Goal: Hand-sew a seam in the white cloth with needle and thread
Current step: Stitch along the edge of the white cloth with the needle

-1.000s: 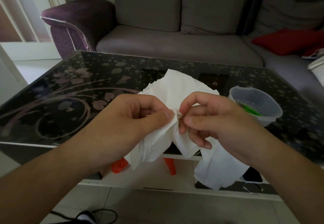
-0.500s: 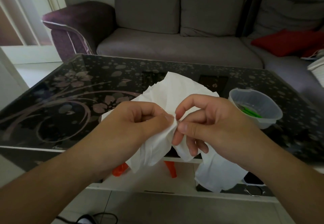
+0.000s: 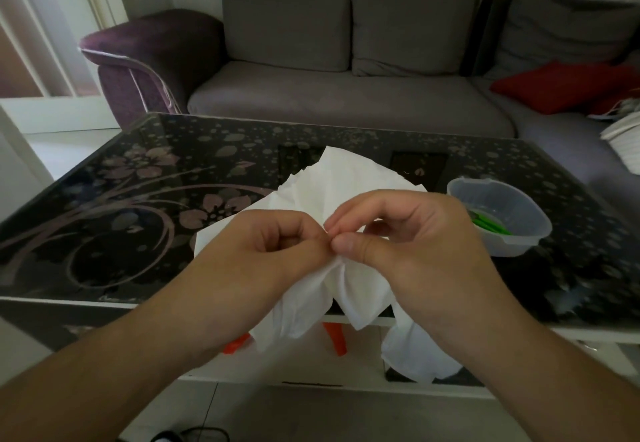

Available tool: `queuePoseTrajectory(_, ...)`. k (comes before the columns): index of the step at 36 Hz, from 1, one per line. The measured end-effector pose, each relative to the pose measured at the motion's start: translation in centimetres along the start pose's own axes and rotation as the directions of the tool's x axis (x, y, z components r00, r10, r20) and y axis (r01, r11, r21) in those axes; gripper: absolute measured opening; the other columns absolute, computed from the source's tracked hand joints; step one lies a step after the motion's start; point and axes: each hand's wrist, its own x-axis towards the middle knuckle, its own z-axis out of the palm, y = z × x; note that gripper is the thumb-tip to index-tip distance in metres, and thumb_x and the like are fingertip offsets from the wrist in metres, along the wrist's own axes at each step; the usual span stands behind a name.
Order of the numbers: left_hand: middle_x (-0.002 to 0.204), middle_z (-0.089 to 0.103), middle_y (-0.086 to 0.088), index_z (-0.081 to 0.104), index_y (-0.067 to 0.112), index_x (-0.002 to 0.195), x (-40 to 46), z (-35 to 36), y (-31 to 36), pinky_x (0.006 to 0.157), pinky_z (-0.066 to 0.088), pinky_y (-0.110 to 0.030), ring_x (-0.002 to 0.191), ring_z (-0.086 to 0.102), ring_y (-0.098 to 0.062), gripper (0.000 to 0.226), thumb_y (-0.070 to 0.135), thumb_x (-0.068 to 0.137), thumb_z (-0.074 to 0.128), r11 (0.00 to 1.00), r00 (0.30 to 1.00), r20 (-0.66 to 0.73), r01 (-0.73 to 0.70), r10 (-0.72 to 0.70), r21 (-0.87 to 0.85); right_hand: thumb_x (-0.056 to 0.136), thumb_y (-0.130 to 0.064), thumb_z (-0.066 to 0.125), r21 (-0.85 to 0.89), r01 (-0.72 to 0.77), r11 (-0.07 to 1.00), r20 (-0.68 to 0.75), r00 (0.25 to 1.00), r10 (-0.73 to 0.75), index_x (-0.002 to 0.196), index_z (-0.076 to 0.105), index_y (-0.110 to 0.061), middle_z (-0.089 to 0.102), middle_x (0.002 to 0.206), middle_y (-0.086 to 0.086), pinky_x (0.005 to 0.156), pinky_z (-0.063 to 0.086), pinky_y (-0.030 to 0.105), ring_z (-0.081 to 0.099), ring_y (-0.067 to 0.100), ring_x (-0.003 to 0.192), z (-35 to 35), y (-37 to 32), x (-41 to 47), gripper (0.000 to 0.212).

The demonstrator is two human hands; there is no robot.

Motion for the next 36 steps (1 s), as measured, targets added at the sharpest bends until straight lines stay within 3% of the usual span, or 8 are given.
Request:
queuePoseTrajectory(6,0.087,0.076,0.007,0.079,0.025,0.083,-0.1,0.2,0.0,0.073,0.056,-0.026,0.082,0.072,-0.009,0.021,0.036,0.092,0.063,0.998,0.998,-0.033,0.055,-0.054,0.016,0.085,0.003,0.072,0.233,-0.075,0.970,-0.054,0.994,0.090,0.084,0.078,-0.012,0.079,0.089,-0.003,0.079,0.054,0.014,0.074,0.007,0.088,-0.5,-0.1,0.0,0.016)
queuePoseTrajectory(10,0.082,0.074,0.009,0.078,0.026,0.080,0.0,0.2,-0.1,0.063,0.053,-0.017,0.077,0.070,-0.006,0.022,0.033,0.094,0.064,0.998,0.997,-0.044,0.061,-0.060,0.033,0.083,-0.008,0.070,0.300,-0.069,0.952,-0.072,0.993,0.095,0.082,0.075,-0.016,0.079,0.092,0.002,0.087,0.056,0.028,0.074,0.013,0.093,-1.5,-0.2,0.3,0.010)
queuePoseTrajectory(13,0.088,0.074,0.009,0.079,0.027,0.082,0.1,0.0,-0.3,0.075,0.054,-0.024,0.085,0.069,-0.005,0.020,0.036,0.093,0.063,0.996,0.997,-0.051,0.067,-0.064,0.063,0.079,-0.020,0.064,0.389,-0.072,0.918,-0.073,0.991,0.109,0.079,0.073,-0.016,0.078,0.089,0.004,0.095,0.054,0.042,0.074,0.026,0.098,-2.2,-0.3,0.6,0.010)
queuePoseTrajectory(21,0.083,0.074,0.006,0.079,0.026,0.078,0.1,-0.5,-0.5,0.072,0.052,-0.021,0.081,0.070,-0.005,0.022,0.030,0.095,0.064,0.997,0.997,-0.060,0.051,-0.048,0.058,0.094,-0.008,0.053,0.599,-0.202,0.775,0.016,0.970,0.241,0.079,0.060,-0.012,0.051,0.067,0.003,0.057,0.054,0.034,0.047,0.016,0.055,-3.7,-0.2,1.5,0.017)
queuePoseTrajectory(24,0.085,0.074,0.006,0.078,0.027,0.079,0.2,-0.4,-0.6,0.073,0.052,-0.022,0.081,0.070,-0.005,0.021,0.031,0.094,0.064,0.996,0.996,-0.065,0.059,-0.055,0.063,0.101,-0.004,0.048,0.436,-0.305,0.847,0.040,0.947,0.320,0.083,0.059,-0.011,0.044,0.063,0.004,0.044,0.029,0.028,0.033,0.016,0.052,-3.7,-0.1,1.6,0.023)
queuePoseTrajectory(27,0.085,0.075,0.006,0.078,0.027,0.080,0.3,-0.3,-0.7,0.073,0.053,-0.024,0.081,0.070,-0.005,0.021,0.032,0.095,0.064,0.995,0.996,-0.069,0.065,-0.060,0.074,0.101,-0.010,0.058,0.056,-0.439,0.897,0.000,0.898,0.439,0.086,0.066,-0.017,0.048,0.055,0.000,0.046,0.030,0.028,0.037,0.014,0.051,-3.0,0.0,1.9,0.018)
queuePoseTrajectory(31,0.086,0.075,0.006,0.078,0.028,0.082,0.4,-0.2,-1.0,0.076,0.056,-0.027,0.083,0.071,-0.008,0.020,0.036,0.092,0.063,0.993,0.996,-0.065,0.065,-0.060,0.093,0.090,-0.033,0.075,-0.330,-0.225,0.917,0.165,0.943,0.291,0.091,0.067,-0.029,0.047,0.050,-0.011,0.050,0.042,0.019,0.044,0.005,0.049,-1.9,-0.2,1.1,0.009)
queuePoseTrajectory(36,0.083,0.075,0.003,0.078,0.027,0.080,0.4,-0.2,-1.0,0.077,0.057,-0.031,0.081,0.071,-0.013,0.020,0.032,0.094,0.064,0.994,0.996,-0.076,0.051,-0.043,0.101,0.089,-0.038,0.078,-0.480,-0.130,0.868,0.188,0.951,0.246,0.081,0.072,-0.034,0.047,0.047,-0.013,0.049,0.036,0.016,0.043,0.004,0.044,-1.8,0.4,0.7,0.010)
